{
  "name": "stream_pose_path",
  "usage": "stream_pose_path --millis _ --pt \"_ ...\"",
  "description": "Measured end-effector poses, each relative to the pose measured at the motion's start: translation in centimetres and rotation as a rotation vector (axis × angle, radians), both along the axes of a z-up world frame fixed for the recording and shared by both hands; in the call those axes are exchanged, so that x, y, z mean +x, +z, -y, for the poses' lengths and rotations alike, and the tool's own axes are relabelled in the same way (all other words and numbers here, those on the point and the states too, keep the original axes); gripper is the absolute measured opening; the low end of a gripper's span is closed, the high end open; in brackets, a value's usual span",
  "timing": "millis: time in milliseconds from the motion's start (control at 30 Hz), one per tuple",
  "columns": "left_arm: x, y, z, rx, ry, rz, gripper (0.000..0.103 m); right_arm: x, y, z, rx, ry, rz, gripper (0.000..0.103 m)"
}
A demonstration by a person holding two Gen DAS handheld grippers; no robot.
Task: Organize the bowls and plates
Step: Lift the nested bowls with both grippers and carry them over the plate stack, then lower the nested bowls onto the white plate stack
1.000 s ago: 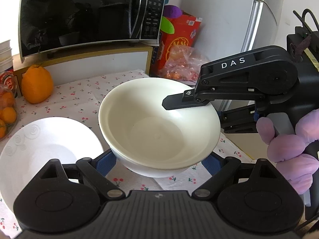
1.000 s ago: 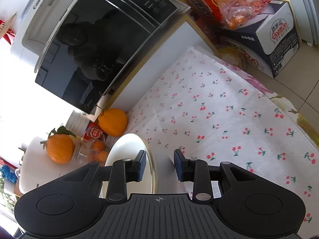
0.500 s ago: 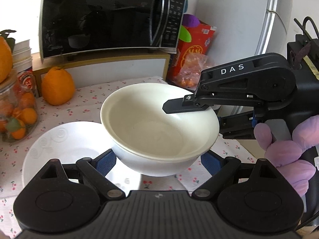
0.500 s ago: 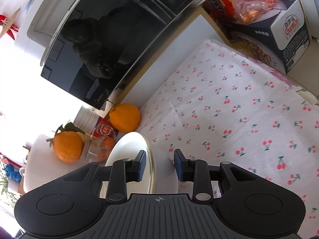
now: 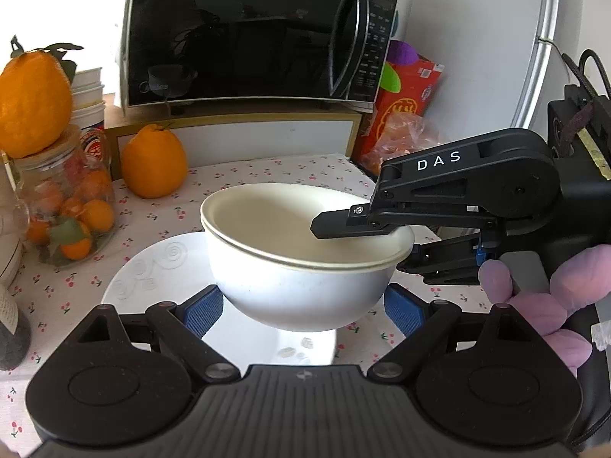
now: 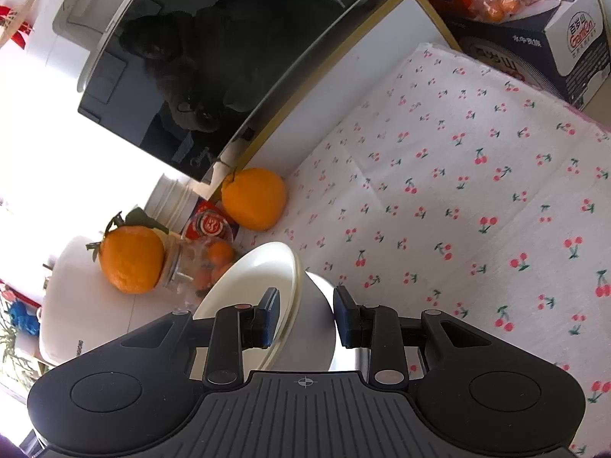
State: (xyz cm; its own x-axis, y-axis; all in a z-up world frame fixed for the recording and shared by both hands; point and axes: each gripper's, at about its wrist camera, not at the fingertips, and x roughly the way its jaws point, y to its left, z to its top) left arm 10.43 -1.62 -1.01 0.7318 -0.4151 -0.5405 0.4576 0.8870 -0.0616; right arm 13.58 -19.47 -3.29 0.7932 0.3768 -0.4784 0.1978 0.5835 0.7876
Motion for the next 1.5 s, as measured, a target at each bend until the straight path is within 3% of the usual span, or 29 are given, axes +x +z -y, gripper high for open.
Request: stream_pose_path --millis 533,1500 --pt "0.5 -0.6 -2.2 0.022 0.018 -0.005 0.09 1.6 -1.0 -3.0 0.004 0.015 -0.014 0.03" --pt "1.0 -2.6 -2.9 0.131 0.036 -0.07 0.09 2.7 -2.6 -5.6 -0.043 0.052 -0.044 0.03"
